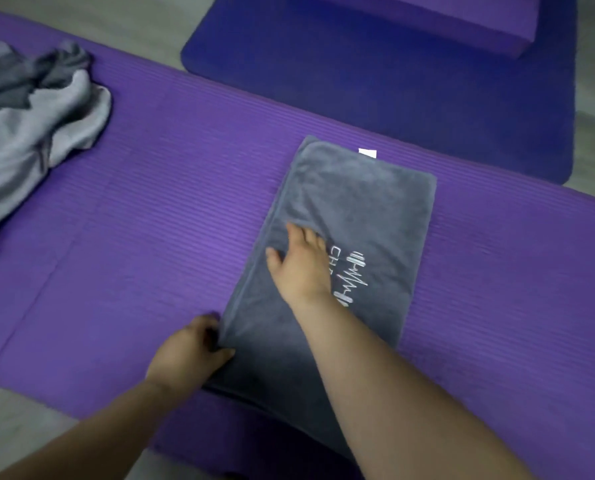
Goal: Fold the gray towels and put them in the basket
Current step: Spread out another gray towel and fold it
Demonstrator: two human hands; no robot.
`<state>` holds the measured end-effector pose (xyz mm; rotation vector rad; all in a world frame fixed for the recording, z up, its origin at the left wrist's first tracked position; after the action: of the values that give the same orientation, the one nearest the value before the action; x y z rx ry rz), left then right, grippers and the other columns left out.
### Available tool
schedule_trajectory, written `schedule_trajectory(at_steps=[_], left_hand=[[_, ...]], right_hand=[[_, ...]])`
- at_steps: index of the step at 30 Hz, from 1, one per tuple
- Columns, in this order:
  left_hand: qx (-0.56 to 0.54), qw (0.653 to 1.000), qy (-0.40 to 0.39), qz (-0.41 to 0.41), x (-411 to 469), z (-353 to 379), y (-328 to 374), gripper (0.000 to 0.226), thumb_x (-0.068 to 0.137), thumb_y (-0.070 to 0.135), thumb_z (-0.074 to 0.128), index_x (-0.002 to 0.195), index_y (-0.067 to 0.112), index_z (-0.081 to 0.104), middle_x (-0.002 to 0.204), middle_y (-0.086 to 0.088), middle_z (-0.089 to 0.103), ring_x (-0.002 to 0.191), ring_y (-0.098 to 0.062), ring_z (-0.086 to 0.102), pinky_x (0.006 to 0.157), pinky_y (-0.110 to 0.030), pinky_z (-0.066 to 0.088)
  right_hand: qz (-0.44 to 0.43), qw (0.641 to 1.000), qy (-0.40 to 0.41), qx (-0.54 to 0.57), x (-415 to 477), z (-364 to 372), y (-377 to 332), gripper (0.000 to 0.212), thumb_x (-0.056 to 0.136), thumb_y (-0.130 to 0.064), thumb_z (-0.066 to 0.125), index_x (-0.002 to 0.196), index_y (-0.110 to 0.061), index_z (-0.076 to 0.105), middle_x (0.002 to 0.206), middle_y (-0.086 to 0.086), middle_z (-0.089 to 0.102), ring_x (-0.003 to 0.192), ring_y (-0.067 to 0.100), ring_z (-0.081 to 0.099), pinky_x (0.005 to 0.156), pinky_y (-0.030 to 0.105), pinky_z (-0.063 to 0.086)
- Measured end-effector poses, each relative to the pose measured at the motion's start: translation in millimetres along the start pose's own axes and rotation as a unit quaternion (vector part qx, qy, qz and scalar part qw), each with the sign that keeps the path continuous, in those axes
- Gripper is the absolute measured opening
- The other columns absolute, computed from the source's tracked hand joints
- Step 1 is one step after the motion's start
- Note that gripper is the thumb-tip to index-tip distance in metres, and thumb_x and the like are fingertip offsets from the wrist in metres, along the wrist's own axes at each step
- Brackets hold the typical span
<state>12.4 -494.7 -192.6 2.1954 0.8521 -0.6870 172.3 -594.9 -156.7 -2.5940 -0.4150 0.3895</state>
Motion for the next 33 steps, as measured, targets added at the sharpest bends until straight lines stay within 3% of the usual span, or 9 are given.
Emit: schedule_trajectory(at_steps=[2, 4, 9, 13, 19, 23, 26, 29, 33], left_hand=[[-0.002, 0.999, -0.002, 0.032, 3.8, -2.5, 6.6, 0.033, 0.078, 0.017, 0.068, 0.066, 0.029, 0.040, 0.079, -0.004, 0.059, 0.088, -0.024, 0.058, 0.065, -0.026, 0.032], [-0.029, 0.998, -0.004, 0.062, -0.2, -3.2, 11.4, 0.037, 0.077, 0.014, 0.069, 0.064, 0.029, 0.038, 0.065, 0.008, 0.050, 0.075, -0.019, 0.053, 0.061, -0.024, 0.028], [-0.113, 0.984, -0.024, 0.139, -19.8, -2.9, 27.9, 0.021, 0.055, 0.036, 0.064, 0.068, 0.035, 0.047, 0.067, 0.024, 0.060, 0.062, 0.006, 0.053, 0.053, -0.008, 0.035], [-0.138, 0.969, -0.050, 0.197, -28.3, 3.8, 52.4, 0.046, 0.042, 0.054, 0.050, 0.087, 0.062, 0.046, 0.068, 0.028, 0.055, 0.057, 0.004, 0.050, 0.053, -0.006, 0.034], [-0.036, 0.950, -0.102, 0.291, -51.1, 30.9, 108.0, 0.055, 0.044, 0.062, 0.041, 0.099, 0.064, 0.031, 0.081, 0.045, 0.047, 0.064, 0.010, 0.050, 0.060, -0.010, 0.036], [0.090, 0.930, -0.121, 0.336, -73.0, 64.5, 140.9, 0.048, 0.068, 0.054, 0.060, 0.114, 0.041, 0.051, 0.076, 0.024, 0.054, 0.077, 0.006, 0.053, 0.067, -0.011, 0.033], [0.178, 0.904, -0.091, 0.378, -78.4, 84.7, 149.1, 0.048, 0.079, 0.057, 0.051, 0.122, 0.036, 0.051, 0.109, 0.016, 0.061, 0.104, -0.003, 0.057, 0.083, -0.014, 0.038], [0.224, 0.854, -0.048, 0.467, -73.7, 95.6, 147.4, 0.043, 0.073, 0.056, 0.040, 0.094, 0.032, 0.068, 0.081, 0.012, 0.067, 0.079, -0.006, 0.061, 0.070, -0.016, 0.038], [0.335, 0.804, -0.006, 0.491, -56.8, 99.8, 127.0, 0.065, 0.057, 0.055, 0.051, 0.114, 0.026, 0.046, 0.111, -0.002, 0.068, 0.103, -0.013, 0.042, 0.098, -0.027, 0.024]], right_hand=[[0.052, 0.992, -0.112, -0.015, 9.5, 18.6, -9.0, 0.069, 0.087, -0.051, 0.047, 0.139, -0.008, 0.032, 0.143, 0.013, 0.035, 0.131, 0.031, 0.030, 0.106, 0.041, 0.026], [0.079, 0.987, -0.128, -0.063, 15.5, 21.4, -12.5, 0.077, 0.083, -0.060, 0.046, 0.137, -0.007, 0.030, 0.141, 0.011, 0.033, 0.130, 0.030, 0.029, 0.101, 0.044, 0.030], [0.071, 0.982, -0.129, -0.116, 22.6, 24.2, -9.8, 0.056, 0.087, -0.033, 0.056, 0.131, -0.008, 0.031, 0.139, 0.011, 0.034, 0.128, 0.029, 0.033, 0.097, 0.042, 0.037], [0.107, 0.983, -0.115, 0.097, 25.2, 7.2, 16.8, 0.040, 0.084, -0.014, 0.056, 0.123, -0.005, 0.050, 0.126, 0.014, 0.055, 0.115, 0.026, 0.053, 0.094, 0.031, 0.041], [0.162, 0.907, -0.023, 0.388, -2.7, -45.8, 77.4, 0.027, 0.081, 0.012, 0.045, 0.085, -0.008, 0.061, 0.074, -0.001, 0.057, 0.051, -0.006, 0.053, 0.053, 0.002, 0.038], [0.214, 0.849, -0.033, 0.482, -31.2, -56.8, 123.6, 0.040, 0.083, 0.015, 0.037, 0.070, -0.018, 0.054, 0.051, -0.011, 0.062, 0.041, -0.009, 0.053, 0.047, 0.009, 0.044], [0.273, 0.836, -0.027, 0.475, -54.8, -51.9, 156.4, 0.033, 0.084, 0.016, 0.036, 0.079, -0.009, 0.057, 0.050, -0.008, 0.061, 0.040, -0.001, 0.053, 0.038, 0.010, 0.039], [0.308, 0.821, -0.021, 0.480, -68.9, -44.5, 175.6, 0.035, 0.084, 0.015, 0.035, 0.103, -0.008, 0.053, 0.071, 0.002, 0.056, 0.056, 0.008, 0.053, 0.043, 0.014, 0.045], [0.329, 0.804, -0.039, 0.494, -72.1, -43.7, 178.2, 0.022, 0.091, 0.001, 0.041, 0.100, -0.016, 0.051, 0.070, 0.000, 0.052, 0.060, 0.010, 0.049, 0.053, 0.020, 0.045]])
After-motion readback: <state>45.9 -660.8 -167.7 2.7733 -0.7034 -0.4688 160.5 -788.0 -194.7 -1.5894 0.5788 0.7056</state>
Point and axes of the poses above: each hand's wrist, its own x-axis towards the middle knuckle, its own z-axis out of the palm, y = z × x, the point moved 8 cm from there along x, towards the middle knuckle
